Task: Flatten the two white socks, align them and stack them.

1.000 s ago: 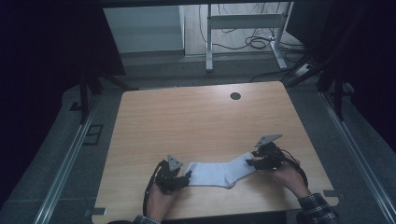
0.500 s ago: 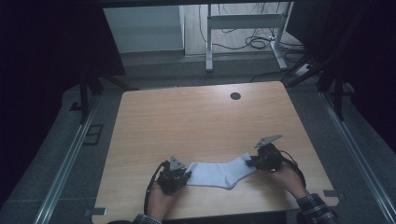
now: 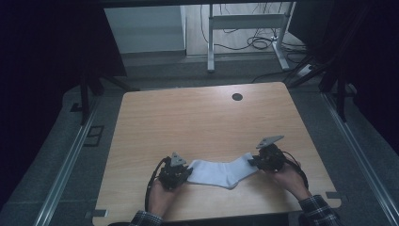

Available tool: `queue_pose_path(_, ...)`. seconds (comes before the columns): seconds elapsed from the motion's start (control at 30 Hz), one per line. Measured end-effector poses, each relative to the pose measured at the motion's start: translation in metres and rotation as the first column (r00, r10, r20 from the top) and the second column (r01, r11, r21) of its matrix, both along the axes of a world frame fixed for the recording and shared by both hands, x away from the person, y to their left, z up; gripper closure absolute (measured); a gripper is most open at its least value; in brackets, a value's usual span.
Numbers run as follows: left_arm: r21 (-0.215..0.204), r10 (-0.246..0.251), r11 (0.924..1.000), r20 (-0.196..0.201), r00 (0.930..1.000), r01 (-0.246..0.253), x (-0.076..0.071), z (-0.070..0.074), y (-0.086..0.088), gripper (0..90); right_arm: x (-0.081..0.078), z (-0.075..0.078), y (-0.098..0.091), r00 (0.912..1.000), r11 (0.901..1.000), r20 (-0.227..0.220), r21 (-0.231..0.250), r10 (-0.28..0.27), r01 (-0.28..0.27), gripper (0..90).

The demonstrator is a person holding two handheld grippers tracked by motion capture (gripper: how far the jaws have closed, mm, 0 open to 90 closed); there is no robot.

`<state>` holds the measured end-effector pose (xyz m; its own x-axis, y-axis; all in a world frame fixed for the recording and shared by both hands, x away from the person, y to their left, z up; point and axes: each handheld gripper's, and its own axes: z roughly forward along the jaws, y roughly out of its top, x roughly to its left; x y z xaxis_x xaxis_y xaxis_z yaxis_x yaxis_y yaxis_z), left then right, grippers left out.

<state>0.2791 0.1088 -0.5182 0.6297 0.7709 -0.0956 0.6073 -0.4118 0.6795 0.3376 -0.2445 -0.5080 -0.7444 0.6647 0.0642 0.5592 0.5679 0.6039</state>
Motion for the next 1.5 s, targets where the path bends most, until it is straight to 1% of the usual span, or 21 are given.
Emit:
queue_pose_path(0.07,0.009,-0.007,0.9999,0.014,0.9999,0.007,0.003,0.005,-0.001,82.3,0.001,0.005,-0.001,0.9999,1.0000,0.010,0.008,-0.003,0.003,75.7)
queue_pose_path(0.13,0.010,-0.008,0.9999,0.021,0.9998,0.007,0.007,0.010,-0.001,82.3,0.003,0.011,-0.001,0.9997,0.9999,0.023,0.014,-0.007,0.006,75.8)
queue_pose_path(0.3,0.010,-0.003,1.0000,0.053,0.9986,0.002,0.021,0.022,-0.001,82.2,0.011,0.024,0.000,0.9987,0.9994,0.046,0.028,-0.021,0.019,75.7)
queue_pose_path(0.5,0.007,0.011,0.9999,0.059,0.9982,-0.012,0.042,0.037,0.001,82.2,0.024,0.037,0.001,0.9962,0.9979,0.072,0.046,-0.048,0.045,75.7)
queue_pose_path(0.63,0.003,0.028,0.9996,0.067,0.9973,-0.029,0.055,0.045,0.002,82.2,0.033,0.043,0.001,0.9946,0.9963,0.080,0.061,-0.065,0.061,75.7)
queue_pose_path(0.7,0.002,0.038,0.9993,0.070,0.9968,-0.038,0.060,0.047,0.003,82.1,0.038,0.046,0.002,0.9935,0.9942,0.080,0.077,-0.082,0.075,75.7)
queue_pose_path(0.8,0.004,0.050,0.9987,0.071,0.9962,-0.051,0.069,0.049,0.003,82.1,0.046,0.047,0.003,0.9913,0.9912,0.080,0.090,-0.104,0.097,75.7)
queue_pose_path(0.83,0.000,0.060,0.9982,0.067,0.9960,-0.060,0.072,0.048,0.003,82.1,0.048,0.047,0.004,0.9909,0.9910,0.080,0.088,-0.108,0.101,75.7)
queue_pose_path(0.9,0.012,0.061,0.9980,0.068,0.9958,-0.061,0.078,0.047,0.003,82.1,0.054,0.046,0.006,0.9895,0.9905,0.088,0.086,-0.115,0.108,75.6)
queue_pose_path(0.97,0.019,0.071,0.9972,0.063,0.9955,-0.073,0.084,0.044,0.002,81.9,0.059,0.044,0.008,0.9882,0.9894,0.089,0.085,-0.125,0.117,75.5)
queue_pose_path(1.13,0.054,0.088,0.9944,0.052,0.9947,-0.091,0.098,0.029,0.002,81.7,0.073,0.036,0.013,0.9863,0.9869,0.078,0.081,-0.146,0.139,75.6)
queue_pose_path(1.3,0.073,0.110,0.9911,0.027,0.9936,-0.111,0.108,0.012,0.000,81.5,0.083,0.022,0.016,0.9857,0.9856,0.051,0.062,-0.161,0.158,75.5)
queue_pose_path(1.37,0.094,0.114,0.9889,0.021,0.9933,-0.115,0.110,0.006,-0.001,81.4,0.086,0.015,0.016,0.9855,0.9850,0.037,0.056,-0.166,0.163,75.3)
queue_pose_path(1.5,0.103,0.122,0.9872,0.000,0.9925,-0.122,0.113,-0.004,-0.002,81.2,0.090,0.001,0.014,0.9859,0.9853,0.018,0.044,-0.166,0.165,74.2)
